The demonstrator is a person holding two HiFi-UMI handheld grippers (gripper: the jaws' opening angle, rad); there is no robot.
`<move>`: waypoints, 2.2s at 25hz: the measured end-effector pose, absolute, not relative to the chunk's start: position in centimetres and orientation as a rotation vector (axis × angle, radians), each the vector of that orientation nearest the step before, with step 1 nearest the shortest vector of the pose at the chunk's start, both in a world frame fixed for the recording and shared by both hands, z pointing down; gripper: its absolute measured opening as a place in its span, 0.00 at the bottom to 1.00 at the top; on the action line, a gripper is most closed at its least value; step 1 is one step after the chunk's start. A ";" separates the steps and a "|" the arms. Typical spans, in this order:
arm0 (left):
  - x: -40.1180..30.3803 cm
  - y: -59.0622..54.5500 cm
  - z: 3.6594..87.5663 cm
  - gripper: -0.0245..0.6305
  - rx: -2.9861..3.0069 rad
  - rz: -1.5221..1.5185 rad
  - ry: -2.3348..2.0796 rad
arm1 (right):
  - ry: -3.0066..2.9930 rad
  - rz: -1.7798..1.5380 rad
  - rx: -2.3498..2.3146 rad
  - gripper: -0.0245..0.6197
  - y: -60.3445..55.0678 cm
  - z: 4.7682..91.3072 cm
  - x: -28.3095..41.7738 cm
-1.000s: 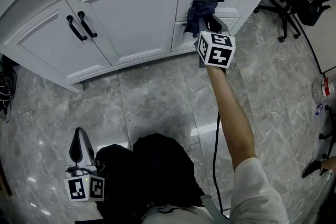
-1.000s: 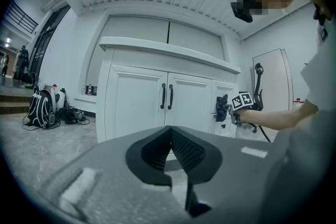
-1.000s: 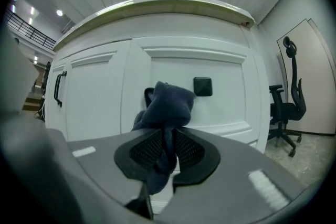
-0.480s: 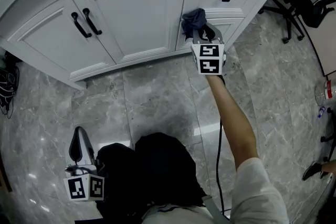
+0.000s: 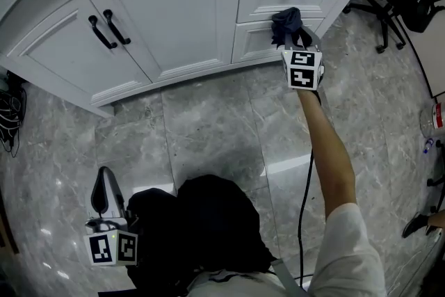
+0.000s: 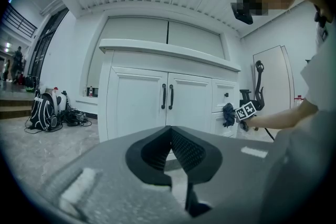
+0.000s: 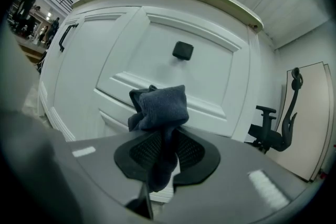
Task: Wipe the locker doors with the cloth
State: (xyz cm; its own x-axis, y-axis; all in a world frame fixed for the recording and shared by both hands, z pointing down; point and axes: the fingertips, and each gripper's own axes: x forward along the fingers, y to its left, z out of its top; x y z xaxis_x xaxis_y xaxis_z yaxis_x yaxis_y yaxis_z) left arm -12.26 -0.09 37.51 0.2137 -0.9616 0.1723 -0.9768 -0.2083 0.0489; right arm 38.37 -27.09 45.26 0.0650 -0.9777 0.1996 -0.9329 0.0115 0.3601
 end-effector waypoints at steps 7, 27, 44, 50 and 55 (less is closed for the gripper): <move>-11.8 -0.2 37.4 0.04 2.331 0.182 -1.880 | -1.834 -0.139 1.995 0.14 -27.2 46.1 42.4; -11.2 -1.0 38.4 0.04 2.315 0.252 -1.884 | -1.726 0.009 2.022 0.15 -27.4 53.5 48.4; -11.8 -1.5 39.8 0.04 2.279 0.289 -1.886 | -1.720 0.162 1.938 0.14 -27.3 60.8 45.1; -12.0 -1.5 40.2 0.04 2.276 0.281 -1.877 | -1.771 0.120 1.884 0.14 -27.3 61.0 41.3; -12.5 -1.3 40.2 0.04 2.274 0.265 -1.876 | -1.822 0.125 1.864 0.14 -27.3 61.0 37.5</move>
State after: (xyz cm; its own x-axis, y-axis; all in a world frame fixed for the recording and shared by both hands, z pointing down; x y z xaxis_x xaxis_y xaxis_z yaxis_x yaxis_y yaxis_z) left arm -12.54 -1.35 40.20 0.1874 -0.9496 0.2513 -0.9820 -0.1868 0.0263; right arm 37.52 -27.26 61.02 0.0883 -0.9040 0.4184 -0.9528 0.0458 0.3002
